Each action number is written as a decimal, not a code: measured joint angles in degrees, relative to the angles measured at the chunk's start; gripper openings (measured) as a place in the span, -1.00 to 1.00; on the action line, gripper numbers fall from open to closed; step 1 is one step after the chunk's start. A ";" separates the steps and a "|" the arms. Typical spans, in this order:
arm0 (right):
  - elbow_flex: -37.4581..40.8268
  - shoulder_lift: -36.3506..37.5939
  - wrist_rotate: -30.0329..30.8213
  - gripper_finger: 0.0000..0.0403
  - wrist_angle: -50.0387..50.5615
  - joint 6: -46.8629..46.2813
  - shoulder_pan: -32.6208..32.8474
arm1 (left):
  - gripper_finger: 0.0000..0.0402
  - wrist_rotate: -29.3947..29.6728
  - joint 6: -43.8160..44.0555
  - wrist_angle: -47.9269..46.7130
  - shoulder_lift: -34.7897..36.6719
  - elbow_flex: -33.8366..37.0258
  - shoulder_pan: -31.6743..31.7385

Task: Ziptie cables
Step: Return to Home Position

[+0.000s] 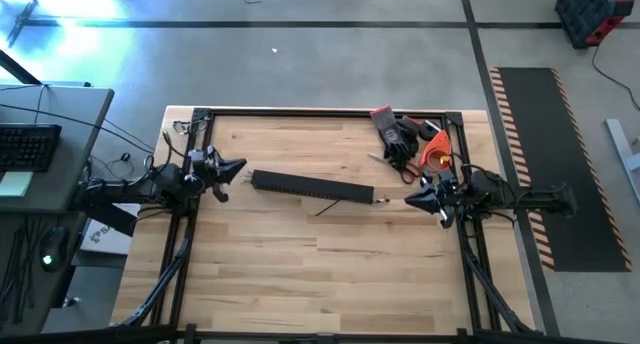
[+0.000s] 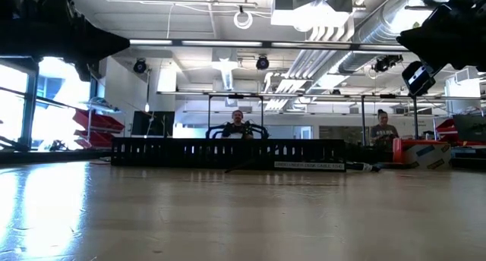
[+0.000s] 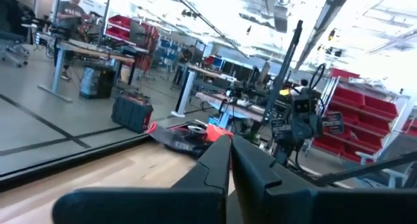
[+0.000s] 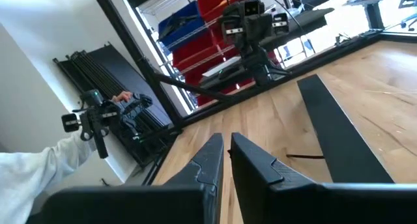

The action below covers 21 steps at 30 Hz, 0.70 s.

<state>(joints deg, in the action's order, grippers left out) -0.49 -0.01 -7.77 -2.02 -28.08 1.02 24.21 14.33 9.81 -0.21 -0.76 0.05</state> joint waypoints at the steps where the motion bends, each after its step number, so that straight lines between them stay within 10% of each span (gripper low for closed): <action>1: 0.00 0.00 0.08 -0.92 -0.01 0.00 0.00 | -1.00 0.11 0.02 0.01 0.02 -0.04 0.00; 13: 0.00 -0.69 0.27 -0.92 0.09 0.15 -0.04 | -1.00 0.17 0.03 -0.56 0.02 -0.01 -0.02; 21: 0.00 -0.70 2.21 -0.92 0.30 25.18 -0.04 | -1.00 0.21 0.04 -1.10 0.02 0.03 -0.02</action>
<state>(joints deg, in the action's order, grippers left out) -0.49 -0.71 -5.56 -1.72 -2.90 0.97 24.43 14.37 8.71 -0.19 -0.73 0.03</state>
